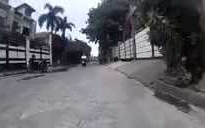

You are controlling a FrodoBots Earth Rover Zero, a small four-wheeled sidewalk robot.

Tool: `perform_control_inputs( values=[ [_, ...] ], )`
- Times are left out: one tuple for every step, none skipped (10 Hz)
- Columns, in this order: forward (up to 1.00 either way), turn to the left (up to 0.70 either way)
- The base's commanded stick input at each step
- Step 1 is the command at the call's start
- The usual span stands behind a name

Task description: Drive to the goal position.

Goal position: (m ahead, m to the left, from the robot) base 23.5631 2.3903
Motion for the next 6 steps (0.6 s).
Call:
perform_control_inputs(
  values=[
    [1.0,0.0],
    [1.0,0.0],
    [1.0,0.0],
    [1.0,0.0],
    [1.0,0.0],
    [1.0,0.0]
  ],
)
